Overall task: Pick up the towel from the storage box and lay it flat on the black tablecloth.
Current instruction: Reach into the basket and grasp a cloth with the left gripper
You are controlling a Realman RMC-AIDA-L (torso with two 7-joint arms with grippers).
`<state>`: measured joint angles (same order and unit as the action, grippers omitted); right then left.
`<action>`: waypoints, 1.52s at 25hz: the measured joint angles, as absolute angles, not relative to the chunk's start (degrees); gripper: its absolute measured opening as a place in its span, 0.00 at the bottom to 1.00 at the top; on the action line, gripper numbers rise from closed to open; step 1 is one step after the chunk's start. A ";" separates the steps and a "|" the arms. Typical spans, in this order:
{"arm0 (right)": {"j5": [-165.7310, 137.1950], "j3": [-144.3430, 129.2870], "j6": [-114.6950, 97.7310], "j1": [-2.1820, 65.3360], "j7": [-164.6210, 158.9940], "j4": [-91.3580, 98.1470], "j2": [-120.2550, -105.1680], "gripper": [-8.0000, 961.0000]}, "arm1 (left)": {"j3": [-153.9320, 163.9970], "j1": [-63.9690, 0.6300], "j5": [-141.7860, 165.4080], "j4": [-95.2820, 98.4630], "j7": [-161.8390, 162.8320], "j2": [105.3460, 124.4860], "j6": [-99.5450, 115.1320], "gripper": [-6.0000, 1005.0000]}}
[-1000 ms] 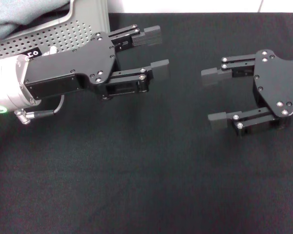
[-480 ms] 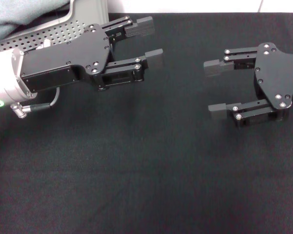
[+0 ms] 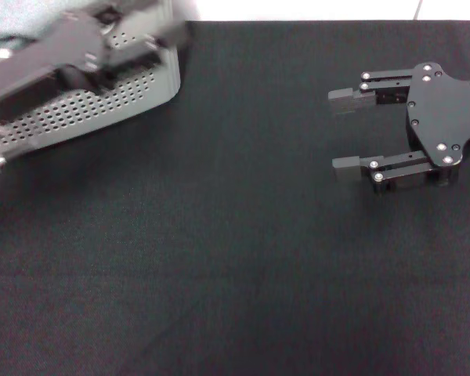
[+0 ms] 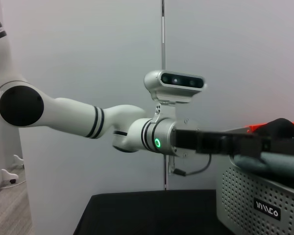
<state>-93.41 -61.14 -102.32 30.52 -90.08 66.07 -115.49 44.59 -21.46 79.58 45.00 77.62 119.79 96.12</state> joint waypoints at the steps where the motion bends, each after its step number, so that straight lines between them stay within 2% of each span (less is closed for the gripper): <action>1: -93.42 -61.12 -102.29 30.39 -90.08 66.07 -115.49 0.78 | 43.13 -20.99 79.45 45.00 77.39 119.79 95.66 0.78; 17: -94.69 -60.99 -101.47 30.28 -90.08 66.89 -115.40 0.78 | 35.13 -13.23 78.56 50.37 74.37 119.80 92.51 0.78; 30: -95.34 -60.99 -100.19 30.02 -89.38 66.81 -115.34 0.77 | 33.51 -13.23 78.98 55.82 74.69 119.66 88.31 0.78; 38: -96.33 -61.16 -99.39 30.58 -88.68 66.61 -115.49 0.77 | 34.22 -17.09 79.19 55.36 75.03 119.92 87.27 0.78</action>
<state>-96.33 -61.16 -99.39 30.58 -88.68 66.61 -115.49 34.22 -17.09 79.19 55.36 75.03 119.92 87.27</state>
